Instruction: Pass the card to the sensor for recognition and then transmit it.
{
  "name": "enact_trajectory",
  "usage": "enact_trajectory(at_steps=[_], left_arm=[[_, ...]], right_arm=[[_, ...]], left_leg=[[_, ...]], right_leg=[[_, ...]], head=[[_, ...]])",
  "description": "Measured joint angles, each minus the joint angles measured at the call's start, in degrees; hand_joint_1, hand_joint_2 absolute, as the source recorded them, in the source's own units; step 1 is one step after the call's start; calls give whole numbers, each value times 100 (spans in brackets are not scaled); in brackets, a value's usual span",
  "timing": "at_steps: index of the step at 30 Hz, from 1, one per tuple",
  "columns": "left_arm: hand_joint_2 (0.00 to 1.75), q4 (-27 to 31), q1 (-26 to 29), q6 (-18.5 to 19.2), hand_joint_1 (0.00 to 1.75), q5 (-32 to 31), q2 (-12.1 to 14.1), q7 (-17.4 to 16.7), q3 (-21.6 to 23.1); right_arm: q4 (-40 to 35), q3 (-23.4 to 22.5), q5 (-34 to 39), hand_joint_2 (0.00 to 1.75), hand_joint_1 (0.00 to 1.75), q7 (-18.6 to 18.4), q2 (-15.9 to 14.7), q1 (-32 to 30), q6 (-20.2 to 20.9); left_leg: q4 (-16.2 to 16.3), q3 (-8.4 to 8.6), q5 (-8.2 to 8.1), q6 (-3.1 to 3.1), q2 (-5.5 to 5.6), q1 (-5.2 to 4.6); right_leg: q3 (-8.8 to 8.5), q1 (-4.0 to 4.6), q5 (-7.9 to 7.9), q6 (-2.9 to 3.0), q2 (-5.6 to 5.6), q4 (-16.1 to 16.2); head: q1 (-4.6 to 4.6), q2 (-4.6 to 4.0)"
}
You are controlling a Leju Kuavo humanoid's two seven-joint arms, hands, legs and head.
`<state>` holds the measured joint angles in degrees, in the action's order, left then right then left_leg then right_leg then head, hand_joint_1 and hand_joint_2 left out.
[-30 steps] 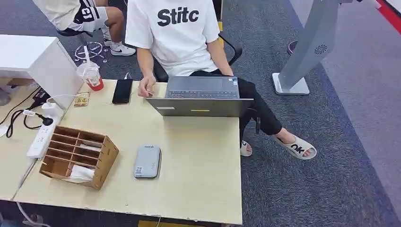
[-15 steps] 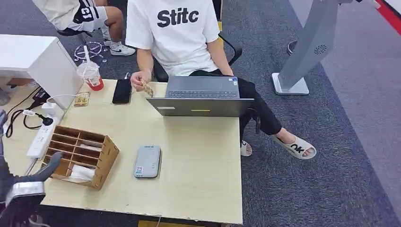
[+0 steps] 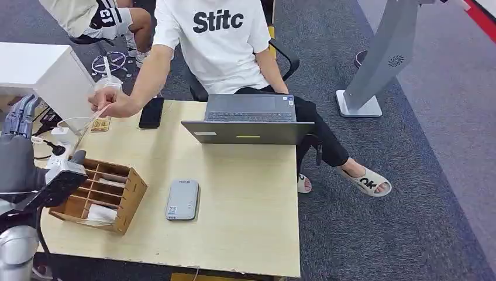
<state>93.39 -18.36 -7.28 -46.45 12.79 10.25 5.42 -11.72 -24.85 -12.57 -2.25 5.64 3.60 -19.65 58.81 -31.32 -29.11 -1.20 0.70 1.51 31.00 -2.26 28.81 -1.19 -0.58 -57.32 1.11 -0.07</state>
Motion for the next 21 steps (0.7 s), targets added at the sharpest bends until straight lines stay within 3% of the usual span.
enact_trajectory(at_steps=[15,16,17,18,21], left_arm=[[175,-319,-240,11,0,9,7,0,225],[175,-321,-254,18,51,31,4,0,245],[175,-330,-273,30,161,57,4,0,266],[175,-350,-297,61,175,99,2,0,293],[175,-376,-302,77,175,172,-2,0,319]], right_arm=[[17,2,-57,175,0,-85,0,-2,-17],[17,4,-63,175,0,-118,0,-2,-17],[17,4,-68,175,0,-131,0,-2,-15],[20,4,-77,175,0,-166,0,-2,-15],[24,7,-98,175,0,-177,0,-3,-15]], left_leg=[[1,-4,0,0,-2,0],[1,-4,0,0,-2,0],[1,-4,0,0,-2,0],[1,-4,0,0,-2,0],[1,-5,0,0,-2,0]], right_leg=[[9,0,0,0,-7,1],[9,0,0,0,-7,1],[9,0,0,0,-7,1],[9,0,0,-1,-7,1],[10,0,0,-1,-7,1]], head=[[0,0],[0,0],[-2,-2],[0,0],[-2,0]])
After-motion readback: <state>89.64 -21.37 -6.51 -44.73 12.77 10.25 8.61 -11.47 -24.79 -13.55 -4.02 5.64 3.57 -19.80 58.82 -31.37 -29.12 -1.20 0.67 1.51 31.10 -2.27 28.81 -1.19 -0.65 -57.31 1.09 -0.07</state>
